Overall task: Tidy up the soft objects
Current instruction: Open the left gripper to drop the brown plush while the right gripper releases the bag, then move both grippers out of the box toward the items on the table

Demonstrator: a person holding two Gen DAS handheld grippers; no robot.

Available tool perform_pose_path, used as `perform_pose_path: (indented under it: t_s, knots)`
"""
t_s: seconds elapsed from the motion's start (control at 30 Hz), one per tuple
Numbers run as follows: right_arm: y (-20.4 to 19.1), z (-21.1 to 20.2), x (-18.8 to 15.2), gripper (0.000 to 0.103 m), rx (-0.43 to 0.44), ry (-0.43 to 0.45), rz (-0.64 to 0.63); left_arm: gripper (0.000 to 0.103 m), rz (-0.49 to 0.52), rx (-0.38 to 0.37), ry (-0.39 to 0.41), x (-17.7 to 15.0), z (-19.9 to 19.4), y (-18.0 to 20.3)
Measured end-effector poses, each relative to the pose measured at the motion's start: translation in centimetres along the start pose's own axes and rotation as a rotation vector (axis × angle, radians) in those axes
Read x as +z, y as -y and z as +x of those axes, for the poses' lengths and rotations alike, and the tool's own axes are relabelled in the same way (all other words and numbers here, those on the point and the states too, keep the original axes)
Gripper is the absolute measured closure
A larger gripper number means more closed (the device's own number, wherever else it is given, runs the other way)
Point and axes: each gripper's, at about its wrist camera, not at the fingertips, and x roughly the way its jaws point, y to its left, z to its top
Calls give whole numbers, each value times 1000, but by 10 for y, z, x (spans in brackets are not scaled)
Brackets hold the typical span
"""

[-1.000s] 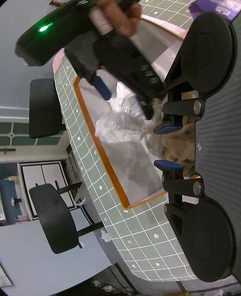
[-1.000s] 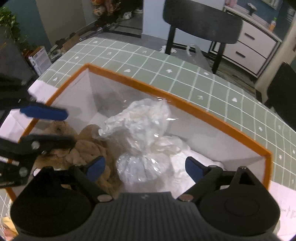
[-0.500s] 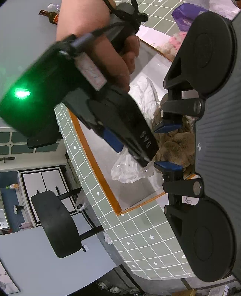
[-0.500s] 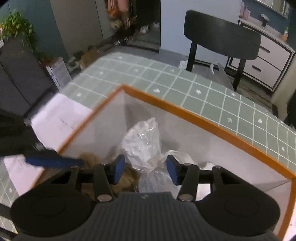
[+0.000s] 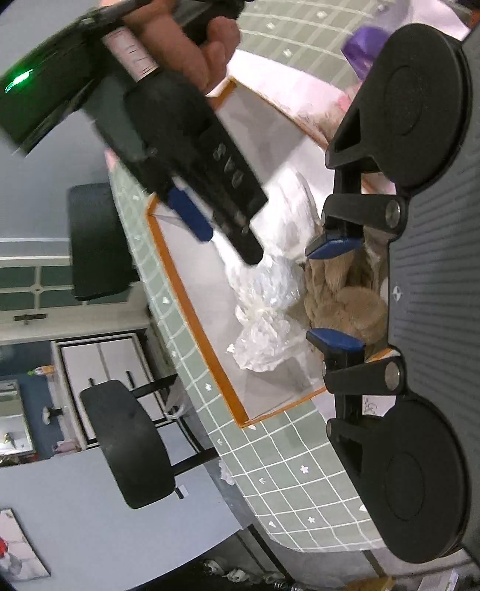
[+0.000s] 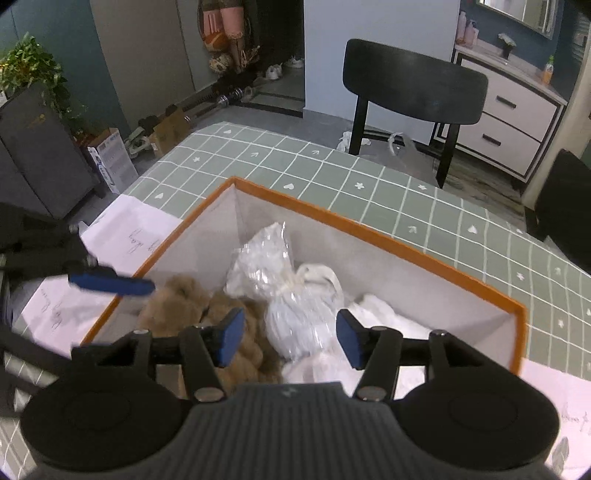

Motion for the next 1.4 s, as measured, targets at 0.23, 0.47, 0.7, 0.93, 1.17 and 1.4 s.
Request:
perform_pose_path:
  t_s: [0.23, 0.47, 0.7, 0.93, 1.17, 1.4]
  knots:
    - [4, -42, -43, 47, 19, 2, -28, 45, -21, -47, 88, -16, -32, 23]
    - [-7, -87, -89, 46, 92, 15, -67, 40, 18, -71, 101, -54, -58, 53]
    - [-12, -119, -159, 45, 78, 51, 7, 39, -16, -72, 119, -115, -77, 71]
    - [-19, -161, -253, 35, -53, 122, 116, 34, -91, -13, 139, -176, -98, 80]
    - [-44, -176, -339, 30, -48, 197, 207, 29, -163, 56, 171, -228, -113, 102]
    - [-91, -152, -379, 28, 66, 225, 229, 28, -147, 11, 175, -255, -110, 139]
